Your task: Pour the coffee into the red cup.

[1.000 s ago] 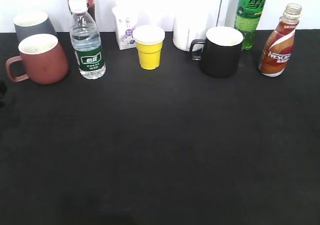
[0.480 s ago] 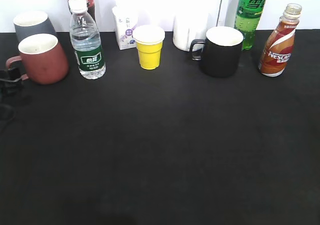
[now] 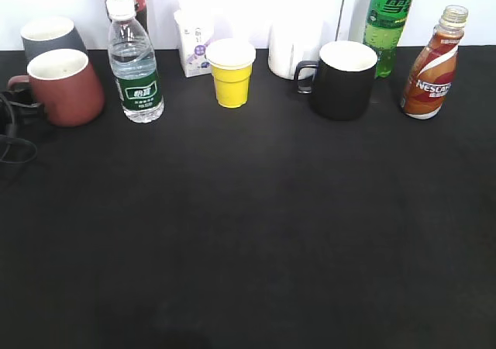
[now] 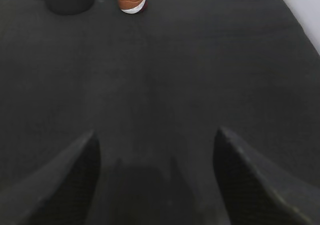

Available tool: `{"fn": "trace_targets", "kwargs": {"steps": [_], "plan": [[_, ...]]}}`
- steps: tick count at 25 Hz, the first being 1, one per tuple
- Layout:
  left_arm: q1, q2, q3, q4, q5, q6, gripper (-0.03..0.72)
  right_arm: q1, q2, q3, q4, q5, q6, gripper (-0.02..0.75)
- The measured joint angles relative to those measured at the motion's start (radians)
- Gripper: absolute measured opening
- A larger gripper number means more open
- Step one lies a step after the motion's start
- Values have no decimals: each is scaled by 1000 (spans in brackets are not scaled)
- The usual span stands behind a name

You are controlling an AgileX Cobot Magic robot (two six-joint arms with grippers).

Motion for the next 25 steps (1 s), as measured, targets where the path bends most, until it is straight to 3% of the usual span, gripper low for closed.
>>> {"fn": "trace_targets", "kwargs": {"steps": [9,11,15,22,25], "plan": [[9,45,-62,26,-22,0,244,0,0,0,0,0,0,553],[12,65,-84,48,-18,0,210,0,0,0,0,0,0,553],[14,83,-100,152,-36,9,54,0,0,0,0,0,0,553],[13,77,-91,153,-42,13,51,0,0,0,0,0,0,553],[16,-1,5,88,-114,16,51,0,0,0,0,0,0,553]]}}
